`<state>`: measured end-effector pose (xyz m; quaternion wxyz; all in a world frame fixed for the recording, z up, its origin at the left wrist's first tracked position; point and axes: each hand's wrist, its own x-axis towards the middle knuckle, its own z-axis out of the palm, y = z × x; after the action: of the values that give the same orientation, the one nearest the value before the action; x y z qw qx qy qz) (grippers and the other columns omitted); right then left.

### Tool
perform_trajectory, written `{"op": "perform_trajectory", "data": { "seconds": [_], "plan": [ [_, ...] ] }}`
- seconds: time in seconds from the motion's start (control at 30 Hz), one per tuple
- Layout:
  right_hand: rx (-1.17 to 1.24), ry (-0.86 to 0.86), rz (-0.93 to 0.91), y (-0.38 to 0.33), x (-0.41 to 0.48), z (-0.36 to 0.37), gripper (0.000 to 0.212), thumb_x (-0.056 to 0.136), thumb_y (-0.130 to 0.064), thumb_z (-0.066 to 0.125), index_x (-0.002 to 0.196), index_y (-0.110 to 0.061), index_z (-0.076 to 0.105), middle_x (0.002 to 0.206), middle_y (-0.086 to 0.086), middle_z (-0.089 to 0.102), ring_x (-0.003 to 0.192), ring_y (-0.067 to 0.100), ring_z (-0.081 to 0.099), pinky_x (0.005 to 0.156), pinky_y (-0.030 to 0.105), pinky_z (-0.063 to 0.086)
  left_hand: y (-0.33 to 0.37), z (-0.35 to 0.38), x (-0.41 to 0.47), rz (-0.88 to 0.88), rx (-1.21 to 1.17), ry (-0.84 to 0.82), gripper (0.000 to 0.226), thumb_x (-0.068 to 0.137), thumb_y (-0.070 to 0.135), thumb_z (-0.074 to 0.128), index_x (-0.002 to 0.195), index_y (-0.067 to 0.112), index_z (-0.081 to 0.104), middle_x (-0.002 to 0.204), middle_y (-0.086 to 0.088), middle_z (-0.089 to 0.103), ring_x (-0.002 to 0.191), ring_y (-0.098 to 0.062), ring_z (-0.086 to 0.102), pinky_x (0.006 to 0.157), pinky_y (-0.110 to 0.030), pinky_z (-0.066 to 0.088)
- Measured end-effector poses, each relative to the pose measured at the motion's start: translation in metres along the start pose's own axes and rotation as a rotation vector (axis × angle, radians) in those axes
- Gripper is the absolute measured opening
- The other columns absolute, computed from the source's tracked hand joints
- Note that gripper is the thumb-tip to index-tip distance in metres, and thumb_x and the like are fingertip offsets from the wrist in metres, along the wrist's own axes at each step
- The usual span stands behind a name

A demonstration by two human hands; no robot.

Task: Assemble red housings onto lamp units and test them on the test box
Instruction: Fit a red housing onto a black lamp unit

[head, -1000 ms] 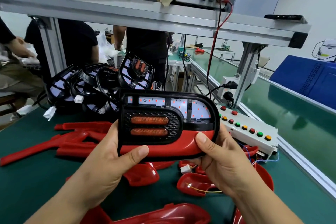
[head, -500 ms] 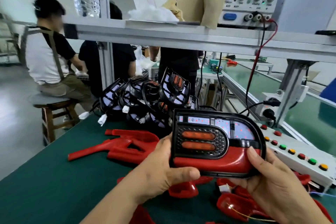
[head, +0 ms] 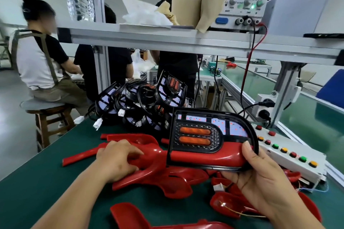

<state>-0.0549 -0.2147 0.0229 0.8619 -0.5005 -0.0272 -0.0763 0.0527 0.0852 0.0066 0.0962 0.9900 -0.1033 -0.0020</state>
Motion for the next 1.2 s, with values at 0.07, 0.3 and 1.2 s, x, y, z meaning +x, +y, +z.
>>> {"op": "perform_trajectory", "data": {
  "seconds": [0.07, 0.3, 1.2],
  "plan": [
    [0.006, 0.006, 0.002, 0.000, 0.000, 0.000, 0.040, 0.078, -0.027, 0.063, 0.110, -0.003, 0.066, 0.097, 0.024, 0.072, 0.073, 0.031, 0.073, 0.053, 0.035, 0.059, 0.000, 0.001, -0.001, 0.033, -0.018, 0.043, 0.049, 0.084, 0.051, 0.068, 0.129, 0.055, 0.050, 0.101, 0.024, 0.047, 0.113, -0.008, 0.039, 0.092, -0.032, 0.031],
    [0.088, 0.094, -0.014, -0.004, 0.004, -0.001, 0.038, 0.078, -0.029, 0.061, 0.108, -0.007, 0.063, 0.087, 0.015, 0.074, 0.068, 0.024, 0.072, 0.052, 0.032, 0.059, 0.003, 0.000, -0.010, 0.164, -0.275, 0.210, 0.045, 0.089, 0.037, 0.067, 0.132, 0.038, 0.053, 0.114, 0.019, 0.052, 0.115, -0.008, 0.048, 0.101, -0.026, 0.038],
    [0.150, 0.143, -0.036, -0.001, 0.010, -0.006, 0.039, 0.079, -0.031, 0.063, 0.110, -0.007, 0.061, 0.086, 0.012, 0.073, 0.071, 0.021, 0.072, 0.052, 0.030, 0.058, 0.061, 0.013, -0.020, 0.261, -0.158, 0.292, 0.073, 0.089, 0.034, 0.066, 0.149, 0.043, 0.025, 0.139, 0.015, 0.034, 0.129, -0.011, 0.031, 0.110, -0.026, 0.031]
  ]
}}
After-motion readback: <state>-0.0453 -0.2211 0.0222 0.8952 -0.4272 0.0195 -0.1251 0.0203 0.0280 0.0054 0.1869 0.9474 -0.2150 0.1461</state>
